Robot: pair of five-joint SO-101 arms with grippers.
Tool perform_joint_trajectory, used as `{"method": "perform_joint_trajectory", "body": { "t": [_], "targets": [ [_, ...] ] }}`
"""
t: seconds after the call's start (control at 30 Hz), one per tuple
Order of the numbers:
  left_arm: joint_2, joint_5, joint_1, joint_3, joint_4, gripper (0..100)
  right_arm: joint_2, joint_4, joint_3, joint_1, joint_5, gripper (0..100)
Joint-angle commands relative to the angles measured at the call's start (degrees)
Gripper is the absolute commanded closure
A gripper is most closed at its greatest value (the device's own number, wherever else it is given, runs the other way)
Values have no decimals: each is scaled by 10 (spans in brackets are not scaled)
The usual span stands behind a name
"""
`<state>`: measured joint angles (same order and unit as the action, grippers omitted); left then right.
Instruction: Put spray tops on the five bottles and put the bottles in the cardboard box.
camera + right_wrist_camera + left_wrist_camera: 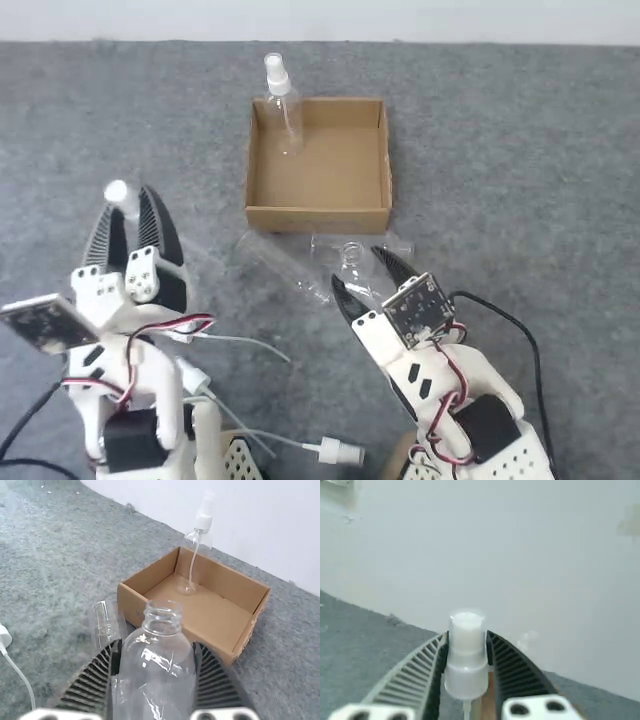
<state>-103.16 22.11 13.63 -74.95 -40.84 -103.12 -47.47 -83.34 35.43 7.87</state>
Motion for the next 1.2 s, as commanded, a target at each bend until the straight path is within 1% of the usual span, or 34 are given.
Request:
{"method": "perform_joint_trajectory", "body": {
  "t": [0.0, 0.2, 0.37, 0.57, 0.63, 0.7, 0.83, 0.97, 1.17],
  "targets": [
    [-11, 7, -50, 34, 86, 989, -9, 20, 6, 1, 11, 992],
    [-11, 7, -82, 34, 176, 989, -9, 20, 5, 1, 11, 992],
    [-11, 7, -107, 36, 210, 989, -9, 29, -6, 2, 11, 991],
    [-11, 10, -133, 56, 155, 989, -9, 114, -56, 5, 13, 991],
    [-11, 11, -142, 58, 144, 989, -9, 134, -72, 6, 34, 991],
    [-11, 19, -148, 58, 143, 989, -9, 153, -88, 7, 55, 991],
    [-11, 62, -142, 58, 141, 989, -9, 185, -112, 28, 68, 991],
    [-11, 66, -142, 56, 141, 989, -9, 209, -130, 56, 69, 991],
    [-11, 74, -149, 55, 140, 989, -9, 210, -130, 62, 69, 991]
  ]
}}
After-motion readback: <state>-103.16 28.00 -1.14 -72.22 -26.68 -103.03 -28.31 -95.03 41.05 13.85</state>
